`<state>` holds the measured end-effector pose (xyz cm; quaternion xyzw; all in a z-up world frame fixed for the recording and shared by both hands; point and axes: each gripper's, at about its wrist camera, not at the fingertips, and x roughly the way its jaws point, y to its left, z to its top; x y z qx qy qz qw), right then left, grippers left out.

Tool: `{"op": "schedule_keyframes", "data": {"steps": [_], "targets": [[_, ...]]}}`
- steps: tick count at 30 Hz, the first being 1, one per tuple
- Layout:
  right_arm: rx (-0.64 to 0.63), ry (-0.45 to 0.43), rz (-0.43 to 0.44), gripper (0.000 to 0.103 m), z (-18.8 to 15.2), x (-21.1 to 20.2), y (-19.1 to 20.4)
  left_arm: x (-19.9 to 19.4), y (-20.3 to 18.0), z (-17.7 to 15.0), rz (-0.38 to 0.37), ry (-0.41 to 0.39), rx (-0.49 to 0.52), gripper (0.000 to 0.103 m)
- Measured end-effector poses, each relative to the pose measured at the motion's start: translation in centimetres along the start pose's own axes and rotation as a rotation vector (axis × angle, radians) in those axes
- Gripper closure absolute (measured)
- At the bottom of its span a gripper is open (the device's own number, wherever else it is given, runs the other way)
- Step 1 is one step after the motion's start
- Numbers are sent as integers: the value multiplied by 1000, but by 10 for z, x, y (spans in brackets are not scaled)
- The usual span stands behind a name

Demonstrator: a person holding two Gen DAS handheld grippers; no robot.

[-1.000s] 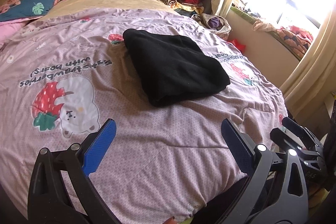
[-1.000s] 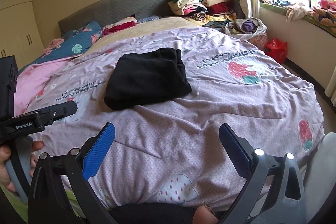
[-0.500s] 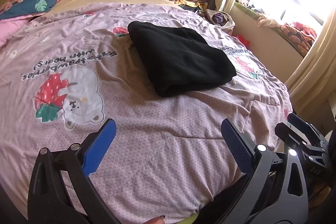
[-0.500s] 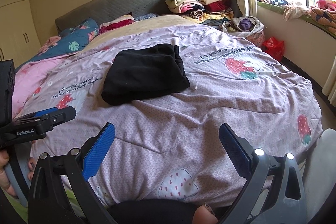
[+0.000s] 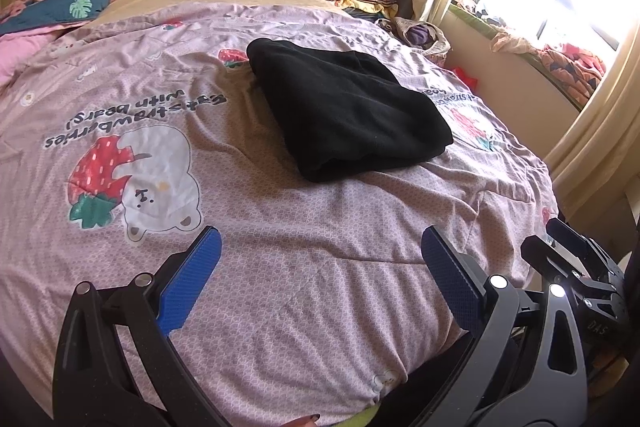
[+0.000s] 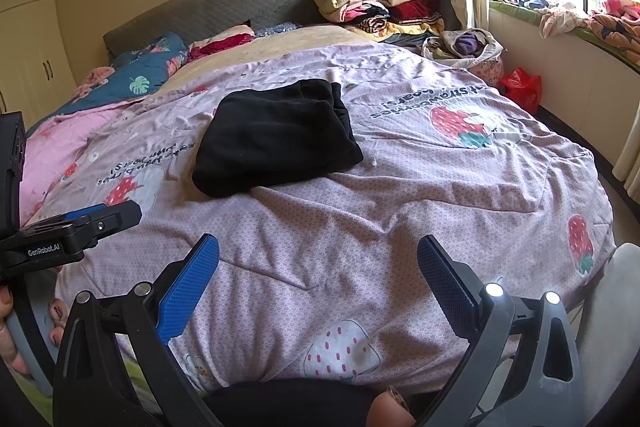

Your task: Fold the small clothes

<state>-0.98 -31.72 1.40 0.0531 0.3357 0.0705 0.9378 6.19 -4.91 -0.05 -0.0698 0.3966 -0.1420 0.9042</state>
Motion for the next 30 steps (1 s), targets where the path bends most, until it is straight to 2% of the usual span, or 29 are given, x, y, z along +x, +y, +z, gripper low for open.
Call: {"op": "schedule_keyframes", "data": {"steps": [30], "targets": [[5, 3, -1, 4, -1, 3, -1, -1, 1, -2, 6, 7, 3, 9]]}}
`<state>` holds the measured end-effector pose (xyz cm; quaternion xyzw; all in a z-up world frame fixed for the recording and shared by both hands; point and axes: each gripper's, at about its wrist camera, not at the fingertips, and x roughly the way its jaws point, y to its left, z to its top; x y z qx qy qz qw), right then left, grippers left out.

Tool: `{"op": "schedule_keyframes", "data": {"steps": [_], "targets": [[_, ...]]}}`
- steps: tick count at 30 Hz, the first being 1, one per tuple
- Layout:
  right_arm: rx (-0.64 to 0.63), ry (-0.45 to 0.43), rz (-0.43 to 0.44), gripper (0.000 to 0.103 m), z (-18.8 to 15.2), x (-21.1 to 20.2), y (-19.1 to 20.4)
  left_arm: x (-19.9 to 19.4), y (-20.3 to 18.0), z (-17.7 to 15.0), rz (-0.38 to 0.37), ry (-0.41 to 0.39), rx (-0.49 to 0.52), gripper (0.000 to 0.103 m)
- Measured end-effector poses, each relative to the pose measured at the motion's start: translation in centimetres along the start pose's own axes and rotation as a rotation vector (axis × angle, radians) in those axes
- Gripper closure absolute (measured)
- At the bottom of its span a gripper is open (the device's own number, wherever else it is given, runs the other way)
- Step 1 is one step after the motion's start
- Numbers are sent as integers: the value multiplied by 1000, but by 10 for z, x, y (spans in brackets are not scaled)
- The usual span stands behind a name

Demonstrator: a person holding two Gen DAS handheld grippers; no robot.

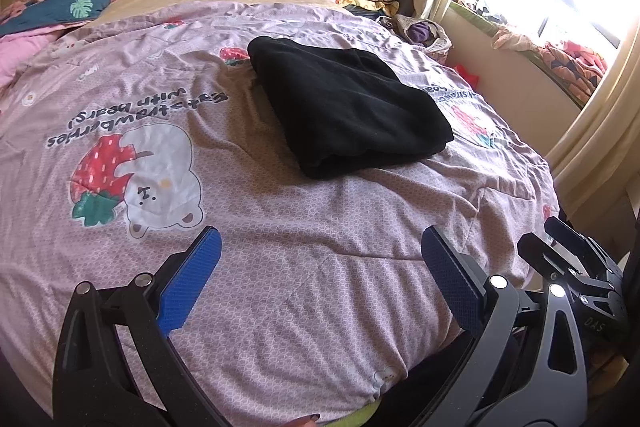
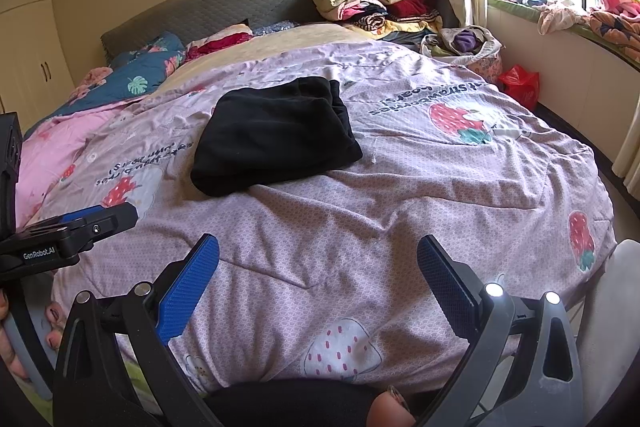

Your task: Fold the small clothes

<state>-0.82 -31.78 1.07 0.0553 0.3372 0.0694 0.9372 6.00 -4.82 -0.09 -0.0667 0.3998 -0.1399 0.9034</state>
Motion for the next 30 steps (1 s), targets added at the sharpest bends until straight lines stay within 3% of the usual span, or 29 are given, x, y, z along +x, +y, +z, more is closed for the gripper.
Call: {"op": "schedule_keyframes", "data": {"steps": [30], "targets": [[6, 5, -5, 4, -3, 2, -4, 4, 3, 2, 16, 14, 0, 9]]}}
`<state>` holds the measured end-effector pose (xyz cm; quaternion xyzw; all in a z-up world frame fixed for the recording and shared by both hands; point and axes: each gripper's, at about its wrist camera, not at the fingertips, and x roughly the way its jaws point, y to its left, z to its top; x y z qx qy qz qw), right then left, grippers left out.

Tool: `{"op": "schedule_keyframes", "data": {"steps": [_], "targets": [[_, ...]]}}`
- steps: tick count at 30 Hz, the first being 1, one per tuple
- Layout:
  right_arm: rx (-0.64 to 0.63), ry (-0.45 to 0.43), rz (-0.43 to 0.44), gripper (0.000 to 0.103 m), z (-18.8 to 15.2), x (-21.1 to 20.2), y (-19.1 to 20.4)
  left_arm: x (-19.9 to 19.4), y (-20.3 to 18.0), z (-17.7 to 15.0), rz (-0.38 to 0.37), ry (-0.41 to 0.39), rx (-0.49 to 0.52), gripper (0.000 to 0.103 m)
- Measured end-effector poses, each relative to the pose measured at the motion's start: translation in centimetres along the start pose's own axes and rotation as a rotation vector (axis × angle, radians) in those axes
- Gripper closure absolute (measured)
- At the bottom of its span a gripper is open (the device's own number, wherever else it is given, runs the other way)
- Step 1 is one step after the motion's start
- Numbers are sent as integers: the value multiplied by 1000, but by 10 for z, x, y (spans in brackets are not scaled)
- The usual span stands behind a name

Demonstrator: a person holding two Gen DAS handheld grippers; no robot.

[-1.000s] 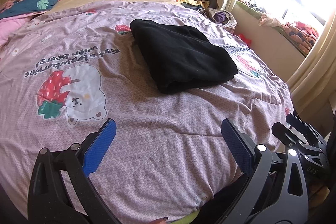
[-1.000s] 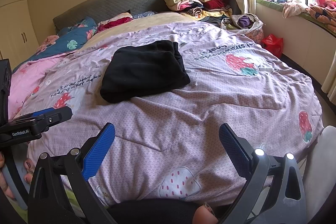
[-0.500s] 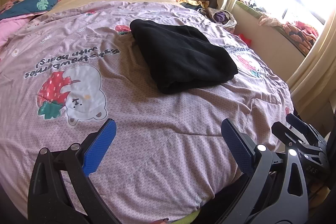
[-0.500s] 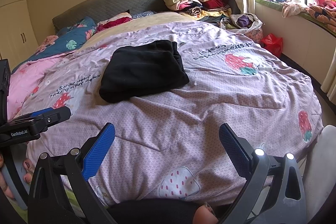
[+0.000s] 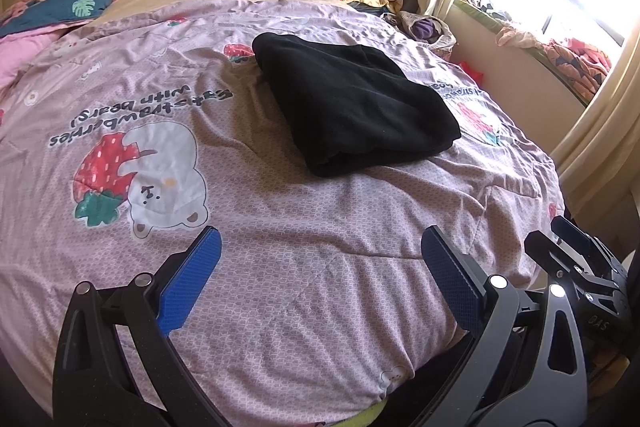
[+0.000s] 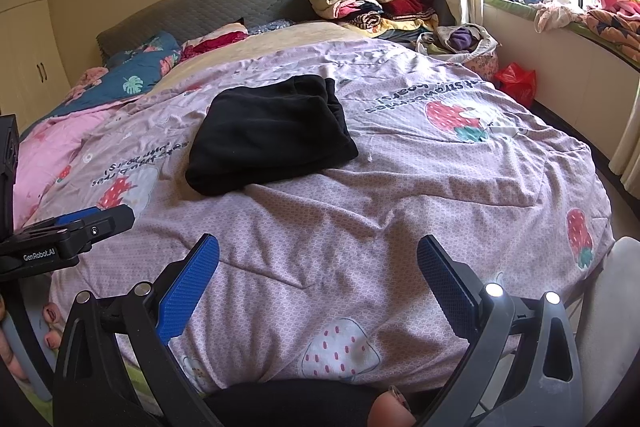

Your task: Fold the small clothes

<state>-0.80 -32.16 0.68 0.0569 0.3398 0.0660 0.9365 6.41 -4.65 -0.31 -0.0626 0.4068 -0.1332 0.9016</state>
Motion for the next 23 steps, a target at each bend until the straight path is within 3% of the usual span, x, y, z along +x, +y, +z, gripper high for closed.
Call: {"op": "schedule_keyframes", "data": {"steps": [5, 9, 13, 15, 18, 23], "targets": [[4, 0, 0, 4, 0, 0, 0, 3, 1, 1, 2, 7, -2, 9], [71, -18, -19, 4, 2, -6, -17, 5, 7, 1, 59, 19, -4, 9], [215, -88, -102, 4, 9, -35, -72, 2, 37, 4, 83, 16, -71, 9], [287, -119, -187, 4, 10, -53, -115, -2, 76, 12, 134, -1, -151, 9], [470, -125, -418, 4, -4, -79, -218, -17, 157, 22, 252, -21, -310, 9], [704, 7, -810, 4, -63, -96, -373, -61, 306, 28, 587, -92, -483, 9]]}}
